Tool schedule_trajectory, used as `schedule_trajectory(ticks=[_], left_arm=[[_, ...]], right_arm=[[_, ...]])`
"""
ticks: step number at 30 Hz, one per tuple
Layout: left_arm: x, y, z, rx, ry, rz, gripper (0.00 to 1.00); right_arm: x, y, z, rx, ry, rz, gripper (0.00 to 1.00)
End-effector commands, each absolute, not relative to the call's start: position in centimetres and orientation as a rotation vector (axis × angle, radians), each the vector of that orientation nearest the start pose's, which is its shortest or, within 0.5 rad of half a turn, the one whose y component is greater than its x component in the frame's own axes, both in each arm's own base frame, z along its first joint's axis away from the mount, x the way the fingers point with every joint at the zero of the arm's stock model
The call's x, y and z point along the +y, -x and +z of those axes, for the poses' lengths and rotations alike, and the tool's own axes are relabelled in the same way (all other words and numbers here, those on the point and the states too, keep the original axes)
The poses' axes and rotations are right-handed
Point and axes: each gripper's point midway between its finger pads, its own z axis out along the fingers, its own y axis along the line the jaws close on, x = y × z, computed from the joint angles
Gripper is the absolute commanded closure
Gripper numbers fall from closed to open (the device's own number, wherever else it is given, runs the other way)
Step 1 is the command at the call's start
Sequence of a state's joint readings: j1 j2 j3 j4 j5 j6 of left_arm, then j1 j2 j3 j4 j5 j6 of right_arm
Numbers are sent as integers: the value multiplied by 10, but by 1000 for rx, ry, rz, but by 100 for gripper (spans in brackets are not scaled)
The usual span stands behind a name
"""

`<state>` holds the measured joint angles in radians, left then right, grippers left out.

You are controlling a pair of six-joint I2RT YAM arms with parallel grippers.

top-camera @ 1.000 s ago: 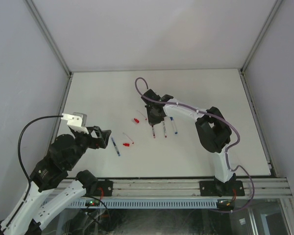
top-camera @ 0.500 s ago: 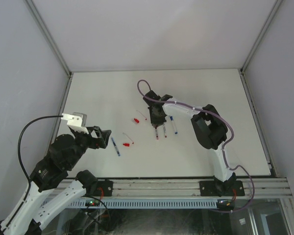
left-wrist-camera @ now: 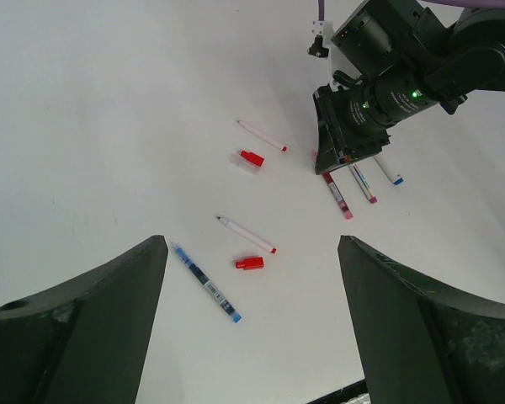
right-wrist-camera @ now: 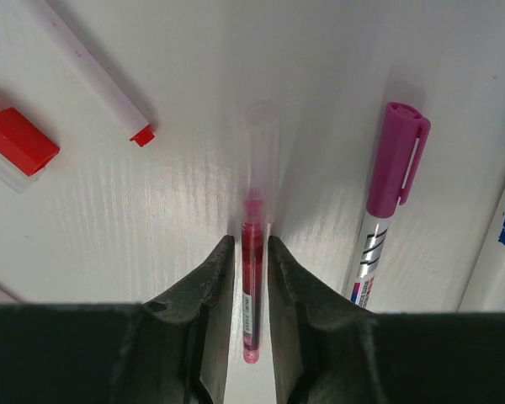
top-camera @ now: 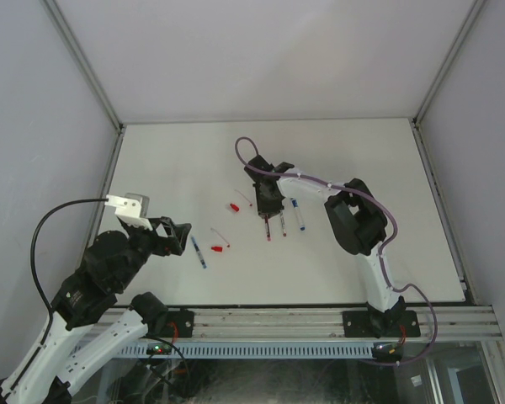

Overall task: Insert the pens into the pen caps
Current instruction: Place the pen at the center of the board.

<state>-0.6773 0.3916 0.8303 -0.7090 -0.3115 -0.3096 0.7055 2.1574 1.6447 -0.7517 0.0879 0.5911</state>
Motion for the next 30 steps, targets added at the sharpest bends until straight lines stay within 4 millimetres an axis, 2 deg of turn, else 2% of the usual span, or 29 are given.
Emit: schedule_trajectory(ticks=[1,6,15,18,22,25,30], left_arm=[[-90,-185,266,1827,-122,-382,11],[-91,-186,266,1829,-125,-383,11],[-92,-187,264,1837,-127,-381,11],[-92,-188,264,1839,-121,-378,10],[-91,-189,264,1844,-108,-375,8],[-90,-190,261,1868,-102,-351,8],[-70,-193,266,1850,7,-283,6]], right_arm=[[300,-352,19,2810,96,175,79],[305,-353,36,2780,101,227,77],[313,-354,88,2635,155,295,71],[327,-353,103,2556,292,319,70],[348,-351,112,2441,480,324,68],[365,-346,116,2417,550,377,66],[391,-322,117,2436,599,470,64]])
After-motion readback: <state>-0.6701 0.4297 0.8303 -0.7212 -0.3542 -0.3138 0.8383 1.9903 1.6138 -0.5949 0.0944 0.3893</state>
